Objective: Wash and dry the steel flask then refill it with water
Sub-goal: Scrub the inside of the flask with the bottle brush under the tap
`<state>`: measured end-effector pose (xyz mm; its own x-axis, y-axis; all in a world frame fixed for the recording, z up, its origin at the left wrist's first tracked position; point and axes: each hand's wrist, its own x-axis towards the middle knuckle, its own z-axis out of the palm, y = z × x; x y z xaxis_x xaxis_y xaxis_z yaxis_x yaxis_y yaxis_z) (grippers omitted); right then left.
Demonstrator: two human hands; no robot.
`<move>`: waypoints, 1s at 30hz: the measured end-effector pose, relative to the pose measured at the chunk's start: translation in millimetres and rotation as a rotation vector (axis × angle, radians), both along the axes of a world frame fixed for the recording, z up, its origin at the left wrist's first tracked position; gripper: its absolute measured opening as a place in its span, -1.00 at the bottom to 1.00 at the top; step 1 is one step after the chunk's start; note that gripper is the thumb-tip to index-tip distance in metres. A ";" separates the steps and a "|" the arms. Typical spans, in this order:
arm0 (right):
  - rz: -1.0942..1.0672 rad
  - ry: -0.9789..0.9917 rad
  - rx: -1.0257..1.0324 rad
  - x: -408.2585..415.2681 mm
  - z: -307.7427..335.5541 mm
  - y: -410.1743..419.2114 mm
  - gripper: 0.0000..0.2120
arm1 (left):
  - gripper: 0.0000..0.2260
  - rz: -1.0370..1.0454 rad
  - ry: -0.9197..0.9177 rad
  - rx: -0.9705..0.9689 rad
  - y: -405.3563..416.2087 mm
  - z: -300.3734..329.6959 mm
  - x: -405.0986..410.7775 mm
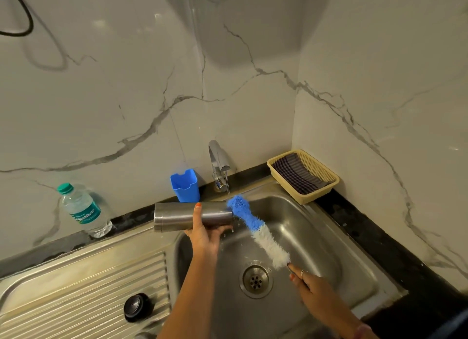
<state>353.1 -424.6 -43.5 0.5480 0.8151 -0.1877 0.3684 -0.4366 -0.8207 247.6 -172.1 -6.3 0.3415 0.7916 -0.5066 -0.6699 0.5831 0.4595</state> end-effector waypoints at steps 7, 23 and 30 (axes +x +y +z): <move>0.029 0.034 -0.058 11.8 20.5 45.8 -0.59 | -0.17 -0.025 0.094 -0.038 -10.8 -1.9 -1.2; -0.020 0.191 -0.047 11.5 41.9 55.4 -0.54 | -0.26 0.027 0.104 -0.065 -8.1 -3.3 -2.2; 0.069 0.199 -0.095 14.3 35.2 42.4 -0.53 | -0.25 0.053 0.104 -0.056 -0.1 -1.3 -4.4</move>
<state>367.4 -382.2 -8.2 0.4360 0.8228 -0.3646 0.2348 -0.4951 -0.8365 243.2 -172.1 -7.6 0.2429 0.7767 -0.5812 -0.6511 0.5747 0.4958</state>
